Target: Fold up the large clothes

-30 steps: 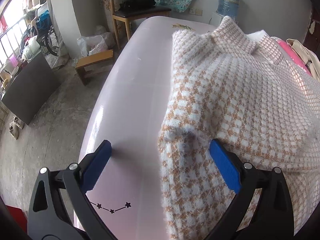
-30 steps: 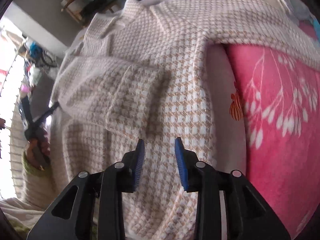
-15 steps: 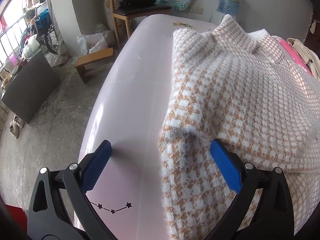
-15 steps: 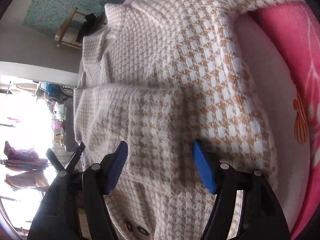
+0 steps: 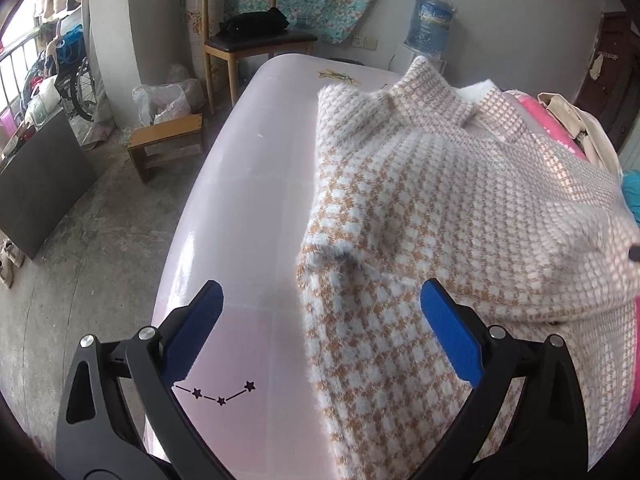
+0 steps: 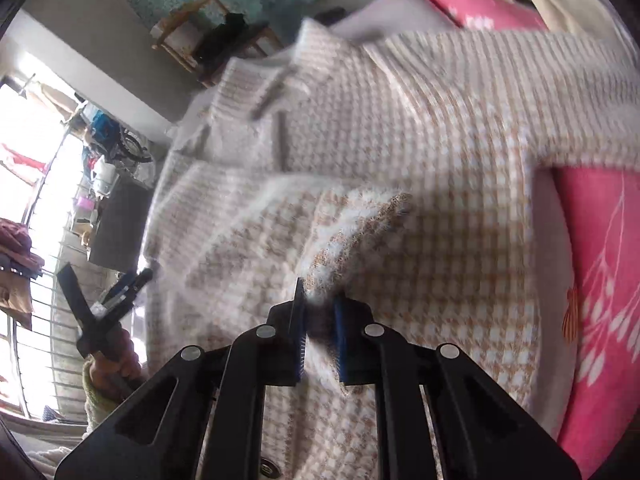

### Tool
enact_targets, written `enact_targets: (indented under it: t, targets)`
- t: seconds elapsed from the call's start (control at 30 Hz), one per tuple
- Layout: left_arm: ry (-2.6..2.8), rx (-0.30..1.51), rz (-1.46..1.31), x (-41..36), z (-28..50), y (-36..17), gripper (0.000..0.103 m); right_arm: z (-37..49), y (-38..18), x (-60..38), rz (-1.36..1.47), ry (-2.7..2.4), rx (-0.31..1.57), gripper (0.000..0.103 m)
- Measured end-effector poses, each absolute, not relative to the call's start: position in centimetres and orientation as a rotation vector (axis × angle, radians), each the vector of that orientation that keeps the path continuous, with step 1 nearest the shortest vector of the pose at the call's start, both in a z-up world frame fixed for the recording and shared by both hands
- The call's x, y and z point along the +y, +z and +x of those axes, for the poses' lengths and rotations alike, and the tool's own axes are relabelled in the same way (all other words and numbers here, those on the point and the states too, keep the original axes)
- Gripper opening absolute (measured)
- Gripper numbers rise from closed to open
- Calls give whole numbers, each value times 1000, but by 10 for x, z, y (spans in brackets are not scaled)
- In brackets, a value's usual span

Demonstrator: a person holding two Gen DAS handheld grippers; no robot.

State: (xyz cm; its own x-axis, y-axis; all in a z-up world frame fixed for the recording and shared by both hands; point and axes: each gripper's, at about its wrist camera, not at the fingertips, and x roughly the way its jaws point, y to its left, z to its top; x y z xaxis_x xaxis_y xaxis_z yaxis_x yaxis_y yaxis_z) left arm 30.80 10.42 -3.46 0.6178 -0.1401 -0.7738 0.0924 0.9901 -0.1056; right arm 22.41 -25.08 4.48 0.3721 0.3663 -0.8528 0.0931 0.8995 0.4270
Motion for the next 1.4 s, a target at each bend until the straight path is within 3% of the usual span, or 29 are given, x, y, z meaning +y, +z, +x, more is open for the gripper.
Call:
enact_targets:
  t: [0.13,0.33,0.43,0.53,0.67,0.87,1.0,1.17,1.4]
  targets:
    - [-132,915,-45,101,302,-38,96,283,120,-203,384,344,1045,11]
    - [-39,896,-111,112,297,-37,94,357,222,-31,205,693,908,11]
    - [1,886,-143,119,294,-33,84,335,287,36,98,856,720,11]
    - [15,893,-171,125,295,-34,76,322,309,40,90,890,643,11]
    - [1,929,-183,124,303,-43,57,346,256,-24,106,715,737,11]
    - [-24,950,-78,104,315,-43,32,367,106,-185,281,338,1073,11]
    - [-40,963,-19,92,315,-42,16,349,67,-245,354,224,1132,11]
    - [-43,975,-5,90,312,-42,15,336,48,-270,305,145,1123,11]
    - [-124,987,-96,106,308,-30,15,335,-31,-291,252,94,1304,17]
